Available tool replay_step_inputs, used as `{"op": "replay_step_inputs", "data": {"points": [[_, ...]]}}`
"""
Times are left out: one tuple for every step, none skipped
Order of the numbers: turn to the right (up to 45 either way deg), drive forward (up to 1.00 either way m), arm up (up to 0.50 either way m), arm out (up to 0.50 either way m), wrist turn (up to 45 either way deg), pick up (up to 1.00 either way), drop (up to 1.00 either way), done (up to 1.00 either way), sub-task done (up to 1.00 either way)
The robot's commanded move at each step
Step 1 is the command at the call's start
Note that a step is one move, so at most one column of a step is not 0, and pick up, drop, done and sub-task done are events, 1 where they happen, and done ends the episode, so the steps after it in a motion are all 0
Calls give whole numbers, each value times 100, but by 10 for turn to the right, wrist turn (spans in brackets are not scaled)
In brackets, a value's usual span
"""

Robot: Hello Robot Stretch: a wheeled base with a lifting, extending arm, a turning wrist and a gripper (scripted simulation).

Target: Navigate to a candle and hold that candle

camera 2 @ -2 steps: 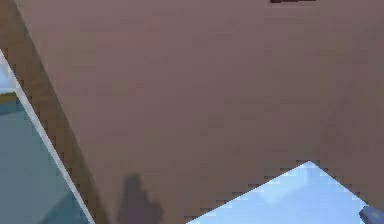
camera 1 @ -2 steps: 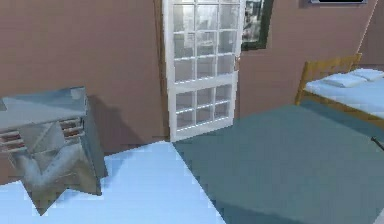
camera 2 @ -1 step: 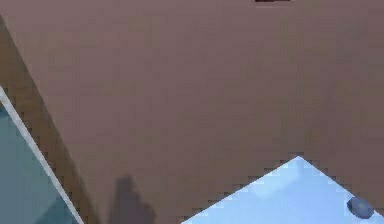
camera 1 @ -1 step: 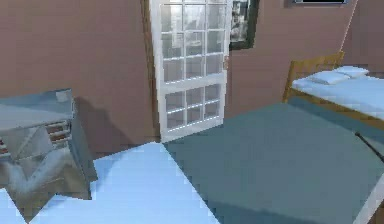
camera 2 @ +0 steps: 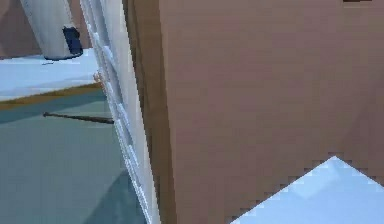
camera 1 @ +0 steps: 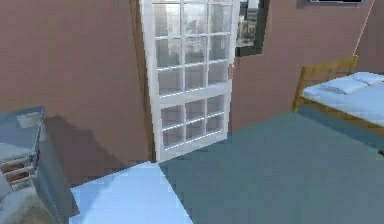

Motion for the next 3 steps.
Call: {"op": "replay_step_inputs", "data": {"points": [[-60, 0, 0, 0, 0, 0, 0, 0, 0], [0, 30, 0, 0, 0, 0, 0, 0, 0], [450, 0, 0, 0, 0, 0, 0, 0, 0]]}}
